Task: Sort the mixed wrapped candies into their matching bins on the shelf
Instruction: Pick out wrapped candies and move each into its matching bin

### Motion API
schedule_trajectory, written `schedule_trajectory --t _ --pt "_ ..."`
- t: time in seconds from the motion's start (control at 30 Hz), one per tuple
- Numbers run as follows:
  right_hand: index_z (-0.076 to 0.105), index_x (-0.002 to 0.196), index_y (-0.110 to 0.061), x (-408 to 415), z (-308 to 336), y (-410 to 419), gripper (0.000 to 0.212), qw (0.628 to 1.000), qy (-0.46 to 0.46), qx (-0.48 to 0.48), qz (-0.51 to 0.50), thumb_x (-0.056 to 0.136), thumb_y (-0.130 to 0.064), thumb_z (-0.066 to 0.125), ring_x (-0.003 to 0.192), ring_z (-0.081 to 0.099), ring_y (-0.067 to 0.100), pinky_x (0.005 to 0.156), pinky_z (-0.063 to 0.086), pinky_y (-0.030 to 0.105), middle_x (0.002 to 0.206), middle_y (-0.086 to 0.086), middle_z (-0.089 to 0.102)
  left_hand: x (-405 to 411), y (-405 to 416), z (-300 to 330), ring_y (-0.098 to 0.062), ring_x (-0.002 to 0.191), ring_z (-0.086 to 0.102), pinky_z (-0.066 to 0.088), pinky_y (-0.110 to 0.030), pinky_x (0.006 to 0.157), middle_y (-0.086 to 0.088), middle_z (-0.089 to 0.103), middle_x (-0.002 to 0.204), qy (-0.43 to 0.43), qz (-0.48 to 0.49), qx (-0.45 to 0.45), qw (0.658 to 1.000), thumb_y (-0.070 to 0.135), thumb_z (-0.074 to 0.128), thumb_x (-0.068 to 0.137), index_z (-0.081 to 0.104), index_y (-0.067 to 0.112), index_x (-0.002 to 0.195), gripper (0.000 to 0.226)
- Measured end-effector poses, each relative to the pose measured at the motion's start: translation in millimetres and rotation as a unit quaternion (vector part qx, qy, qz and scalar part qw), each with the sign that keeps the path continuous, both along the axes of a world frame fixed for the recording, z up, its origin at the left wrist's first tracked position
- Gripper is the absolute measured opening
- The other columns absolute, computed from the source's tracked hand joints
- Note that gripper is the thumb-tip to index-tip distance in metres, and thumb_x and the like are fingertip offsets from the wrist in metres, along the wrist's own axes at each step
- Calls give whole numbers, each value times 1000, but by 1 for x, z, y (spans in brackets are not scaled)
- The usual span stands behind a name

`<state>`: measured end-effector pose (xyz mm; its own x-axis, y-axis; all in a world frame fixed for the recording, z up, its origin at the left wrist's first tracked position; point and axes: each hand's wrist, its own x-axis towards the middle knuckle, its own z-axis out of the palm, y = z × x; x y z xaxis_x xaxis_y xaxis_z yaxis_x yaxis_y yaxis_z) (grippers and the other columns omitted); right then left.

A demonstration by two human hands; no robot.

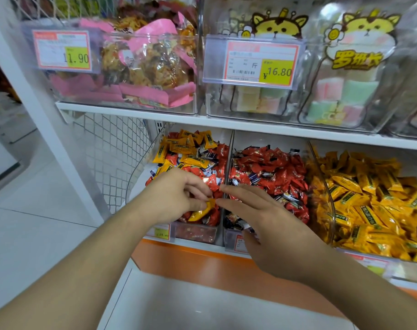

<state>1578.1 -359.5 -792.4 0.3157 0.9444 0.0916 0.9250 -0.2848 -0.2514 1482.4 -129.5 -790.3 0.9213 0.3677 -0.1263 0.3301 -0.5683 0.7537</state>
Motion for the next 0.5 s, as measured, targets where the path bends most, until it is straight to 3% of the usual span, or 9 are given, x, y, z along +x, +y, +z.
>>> schedule_trajectory --t 0.07,0.17,0.27,0.37,0.43,0.5 --pt "24 160 -42 -1 -1 0 82 1000 9 6 -5 93 -10 59 156 0 4 127 20 37 166 -28 6 -2 0 1 -11 83 68 58 -30 88 12 78 88 -55 34 -42 997 11 84 85 80 34 101 29" --pt "19 162 -36 -1 0 -2 85 998 54 21 -29 93 -13 62 155 -1 -1 128 17 31 166 -25 7 -5 1 3 -9 79 64 54 -20 84 7 77 90 -115 71 -87 987 7 80 88 81 36 105 33" --pt "14 162 -36 0 4 -6 85 994 86 31 -53 95 -19 65 153 1 -2 123 14 20 165 -24 7 -8 -1 8 -11 89 69 53 -14 81 5 76 94 -142 93 -87 982 7 77 91 82 35 103 31" --pt "15 160 -41 0 7 -8 82 989 119 48 -69 98 -24 65 152 7 -2 110 10 6 164 -25 9 -11 -10 16 -11 92 69 52 -23 88 7 76 93 -160 114 -91 976 12 75 93 82 37 100 26" --pt "21 156 -46 -1 11 -9 73 980 162 76 -91 100 -30 65 145 19 -7 102 17 1 161 -28 18 -11 -20 24 -8 97 70 54 -30 94 8 76 96 -173 124 -109 971 16 75 94 81 39 100 24" --pt "33 149 -50 -3 17 -8 62 962 213 116 -123 98 -42 67 132 31 -15 98 27 3 150 -36 34 -8 -36 30 -14 98 73 60 -35 91 3 77 97 -196 130 -155 959 14 74 94 82 35 101 23"
